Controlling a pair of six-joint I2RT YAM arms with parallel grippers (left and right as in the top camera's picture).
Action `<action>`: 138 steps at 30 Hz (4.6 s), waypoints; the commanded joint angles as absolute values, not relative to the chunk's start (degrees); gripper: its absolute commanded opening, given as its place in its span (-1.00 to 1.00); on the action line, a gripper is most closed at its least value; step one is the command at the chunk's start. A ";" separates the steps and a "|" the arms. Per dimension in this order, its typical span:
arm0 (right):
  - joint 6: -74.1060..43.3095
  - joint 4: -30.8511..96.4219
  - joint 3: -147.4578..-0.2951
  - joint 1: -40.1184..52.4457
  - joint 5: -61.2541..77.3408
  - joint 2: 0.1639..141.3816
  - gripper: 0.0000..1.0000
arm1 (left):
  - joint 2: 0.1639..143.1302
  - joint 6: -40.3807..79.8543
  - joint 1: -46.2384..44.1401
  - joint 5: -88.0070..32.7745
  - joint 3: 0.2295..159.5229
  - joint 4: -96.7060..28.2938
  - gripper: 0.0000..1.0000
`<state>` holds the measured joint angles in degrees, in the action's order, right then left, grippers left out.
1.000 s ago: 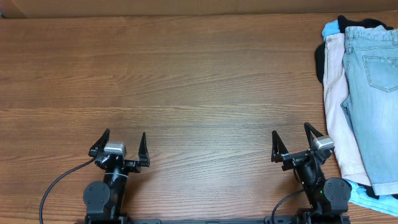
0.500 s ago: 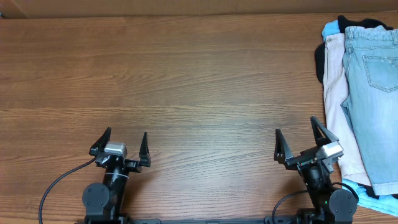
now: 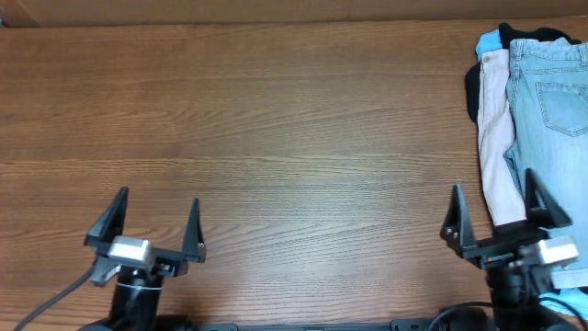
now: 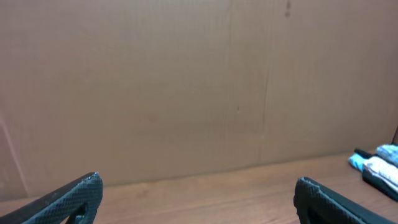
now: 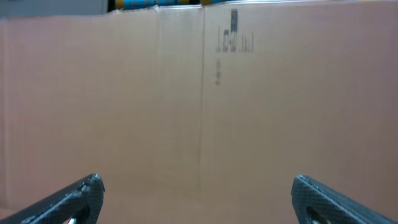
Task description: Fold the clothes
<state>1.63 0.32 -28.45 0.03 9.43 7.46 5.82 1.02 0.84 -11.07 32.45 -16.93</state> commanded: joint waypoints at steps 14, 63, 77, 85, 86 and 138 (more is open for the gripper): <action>6.55 45.52 -86.78 -0.05 7.73 52.16 1.00 | 48.45 -7.22 0.73 -10.07 80.23 -49.10 1.00; -7.09 51.81 -118.45 -49.71 12.32 134.65 1.00 | 96.71 -2.55 0.71 -10.57 102.61 -75.00 0.99; -5.56 47.33 -118.19 -52.71 12.12 135.81 0.92 | 96.71 -2.55 0.71 -10.55 102.61 -74.26 1.00; -4.03 45.98 -116.18 -52.77 13.41 135.83 0.27 | 96.71 -2.55 0.71 -10.57 102.61 -73.36 1.00; -3.68 45.52 -115.55 -52.71 13.41 135.83 0.27 | 96.71 -2.55 0.71 -10.57 102.61 -73.32 1.00; -0.21 73.34 -113.19 -13.58 38.04 107.81 -0.92 | 96.68 -2.48 0.78 -17.37 102.61 -68.55 1.00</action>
<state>-1.39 73.36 -113.10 -20.43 35.70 108.57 96.88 -2.94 0.84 -16.75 100.99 -68.31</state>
